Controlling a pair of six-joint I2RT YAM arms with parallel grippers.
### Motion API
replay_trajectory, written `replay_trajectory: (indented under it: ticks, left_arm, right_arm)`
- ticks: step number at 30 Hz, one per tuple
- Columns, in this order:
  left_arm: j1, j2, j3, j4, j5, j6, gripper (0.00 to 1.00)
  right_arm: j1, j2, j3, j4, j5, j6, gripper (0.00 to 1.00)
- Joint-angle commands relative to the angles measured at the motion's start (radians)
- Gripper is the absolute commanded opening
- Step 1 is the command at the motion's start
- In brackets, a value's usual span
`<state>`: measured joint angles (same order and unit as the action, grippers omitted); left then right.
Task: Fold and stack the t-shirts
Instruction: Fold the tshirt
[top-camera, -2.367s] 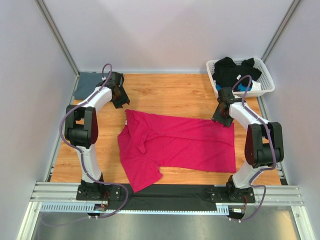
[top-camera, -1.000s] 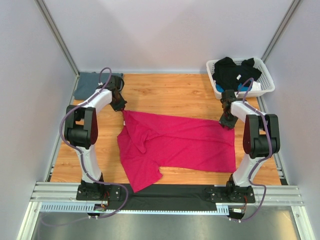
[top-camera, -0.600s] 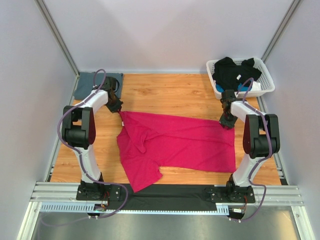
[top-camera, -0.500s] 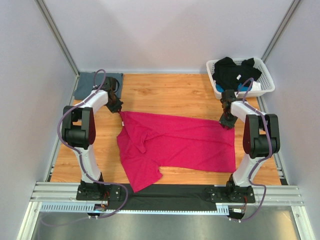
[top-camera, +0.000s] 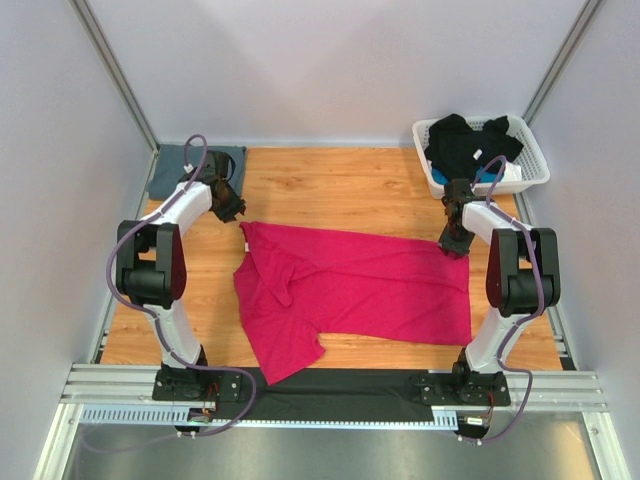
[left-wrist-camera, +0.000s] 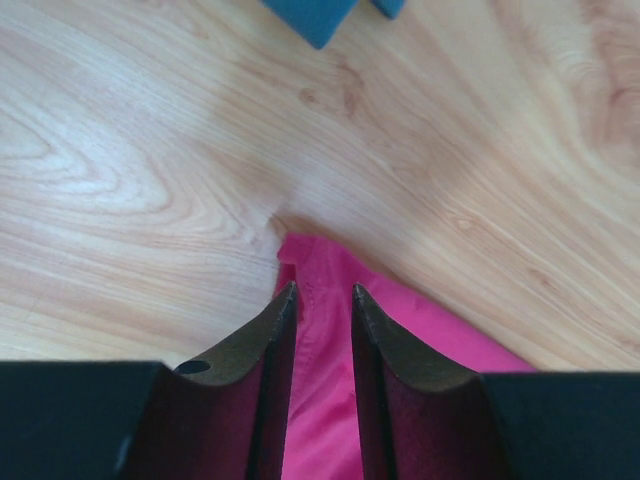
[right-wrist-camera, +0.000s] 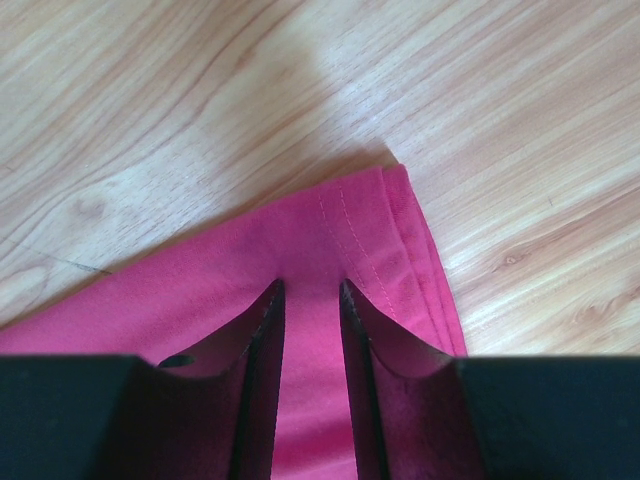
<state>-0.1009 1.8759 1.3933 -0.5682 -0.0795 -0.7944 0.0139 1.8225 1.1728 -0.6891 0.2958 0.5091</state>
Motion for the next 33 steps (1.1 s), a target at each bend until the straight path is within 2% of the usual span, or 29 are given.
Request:
replay_trajectory:
  ticks: [1,17,21,23,26,27,28,31,33]
  left_arm:
    - [0.007,-0.078,-0.020,0.048,0.003,0.032,0.35]
    - [-0.003,-0.077,-0.131,0.108,0.104,0.049,0.34]
    - [-0.003,-0.060,-0.146,0.137,0.115,0.054,0.27]
    - [-0.003,-0.043,-0.143,0.137,0.115,0.054,0.27]
    - [-0.003,-0.040,-0.137,0.140,0.112,0.054,0.18]
    - [-0.003,-0.043,-0.137,0.142,0.110,0.052,0.11]
    - [-0.003,-0.047,-0.139,0.149,0.109,0.053,0.08]
    - [-0.003,-0.055,-0.143,0.160,0.100,0.061,0.00]
    - [-0.003,-0.060,-0.145,0.160,0.093,0.066,0.00]
  right_arm:
    - [-0.005,-0.040,0.037,0.011,-0.011,-0.017,0.31]
    - [-0.005,-0.023,0.031,0.010,-0.014,-0.011,0.30]
    - [-0.005,-0.015,0.037,0.007,-0.014,-0.014,0.30]
    - [-0.005,-0.017,0.037,0.005,-0.014,-0.014,0.30]
    - [-0.005,-0.022,0.037,0.000,-0.009,-0.017,0.30]
    - [-0.005,-0.022,0.036,-0.001,-0.007,-0.015,0.30]
    - [-0.005,-0.022,0.036,-0.001,-0.006,-0.015,0.30]
    - [-0.003,-0.015,0.037,0.000,-0.006,-0.017,0.30]
    - [-0.003,-0.011,0.042,-0.004,-0.009,-0.015,0.30]
